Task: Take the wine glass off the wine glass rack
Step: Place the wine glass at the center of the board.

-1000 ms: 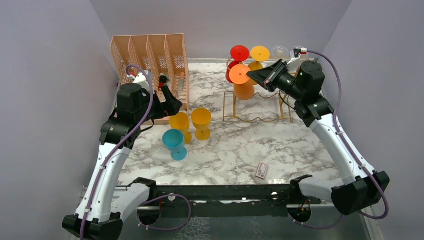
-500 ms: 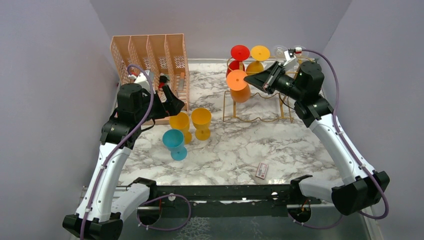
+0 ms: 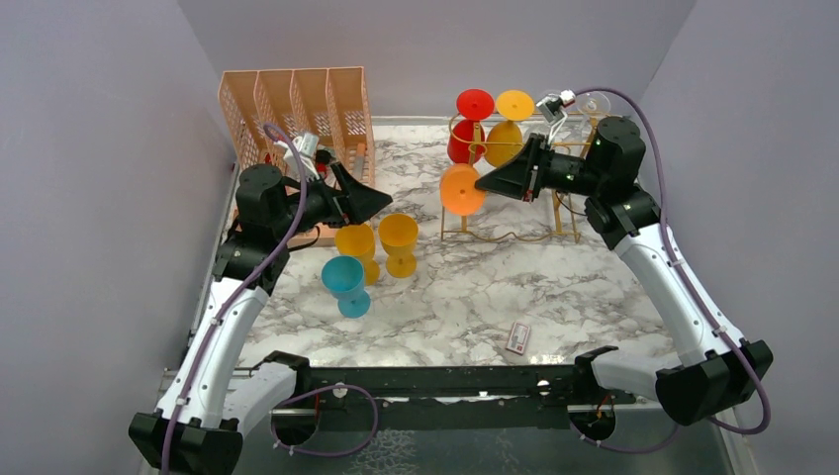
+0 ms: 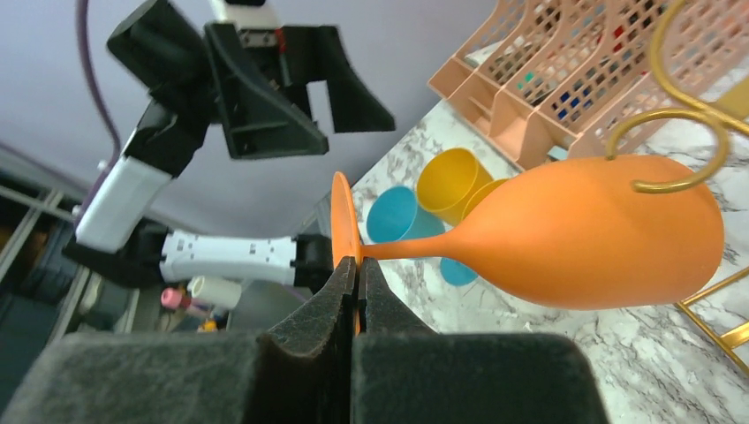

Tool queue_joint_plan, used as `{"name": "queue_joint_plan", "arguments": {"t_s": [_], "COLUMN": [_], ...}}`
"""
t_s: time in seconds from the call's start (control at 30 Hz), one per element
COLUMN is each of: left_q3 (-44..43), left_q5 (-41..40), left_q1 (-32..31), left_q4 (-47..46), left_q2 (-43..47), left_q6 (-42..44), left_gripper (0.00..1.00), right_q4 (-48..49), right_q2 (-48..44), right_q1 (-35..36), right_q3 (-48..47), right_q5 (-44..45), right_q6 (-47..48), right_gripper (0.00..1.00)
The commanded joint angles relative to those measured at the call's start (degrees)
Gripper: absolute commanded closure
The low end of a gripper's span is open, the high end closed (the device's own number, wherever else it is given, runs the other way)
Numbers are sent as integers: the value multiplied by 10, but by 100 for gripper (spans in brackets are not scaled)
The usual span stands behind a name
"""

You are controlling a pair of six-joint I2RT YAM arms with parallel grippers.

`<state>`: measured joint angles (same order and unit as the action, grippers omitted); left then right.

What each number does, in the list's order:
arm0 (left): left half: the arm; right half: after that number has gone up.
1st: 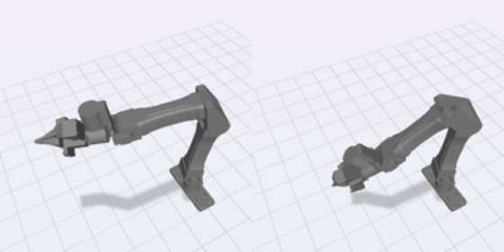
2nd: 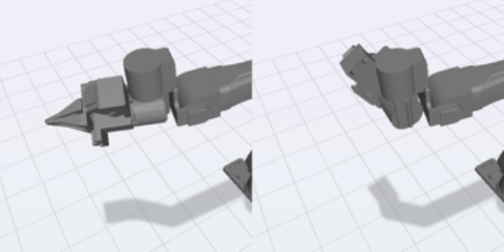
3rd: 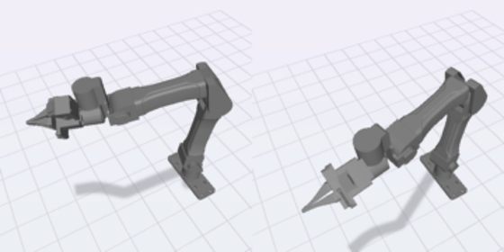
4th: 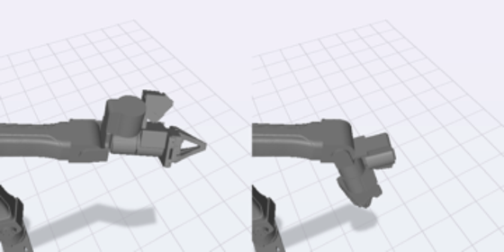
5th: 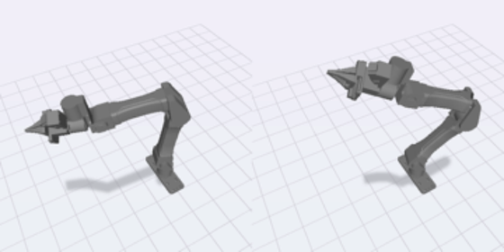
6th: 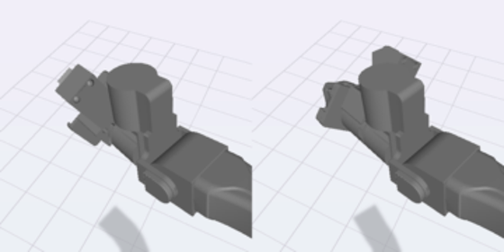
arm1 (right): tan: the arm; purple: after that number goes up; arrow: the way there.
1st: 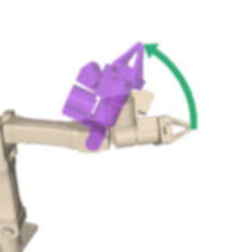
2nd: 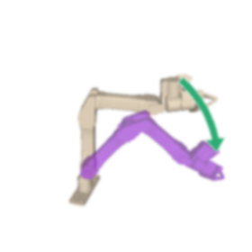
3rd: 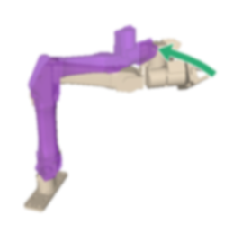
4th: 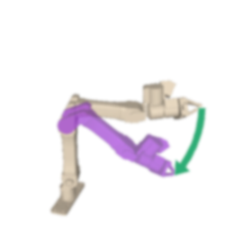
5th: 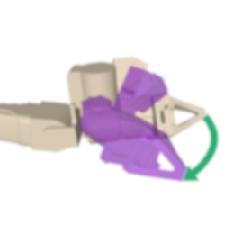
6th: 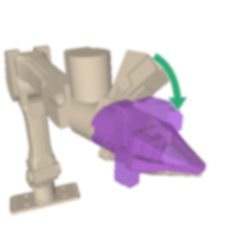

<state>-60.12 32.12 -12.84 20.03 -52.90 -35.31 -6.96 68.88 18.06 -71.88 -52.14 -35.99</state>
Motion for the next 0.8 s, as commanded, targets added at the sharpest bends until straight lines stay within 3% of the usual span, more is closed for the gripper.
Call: {"name": "queue_joint_plan", "arguments": {"t_s": [0.0, 0.2, 0.4, 0.53, 0.77], "left_q3": [17, -26, -21, -33, -31], "left_q5": [85, 4, -17, -26, -11], "left_q1": [-36, -185, -243, -259, -268], "left_q4": [-148, -158, -211, -214, -221], "left_q2": [-18, -66, -103, -119, -119], "left_q6": [-78, -45, -58, -56, -48], "left_gripper": [7, 10, 22, 41, 89], "right_q4": [-33, -26, -26, -39, -44], "right_q2": [-9, -25, -40, -44, -48], "right_q1": [3, 2, 3, 2, 2], "right_q3": [-7, 17, 35, 38, 59], "right_q5": [-100, -131, -147, -148, -147], "right_q6": [78, 95, 107, 126, 138], "right_gripper": [99, 99, 99, 99, 99]}}
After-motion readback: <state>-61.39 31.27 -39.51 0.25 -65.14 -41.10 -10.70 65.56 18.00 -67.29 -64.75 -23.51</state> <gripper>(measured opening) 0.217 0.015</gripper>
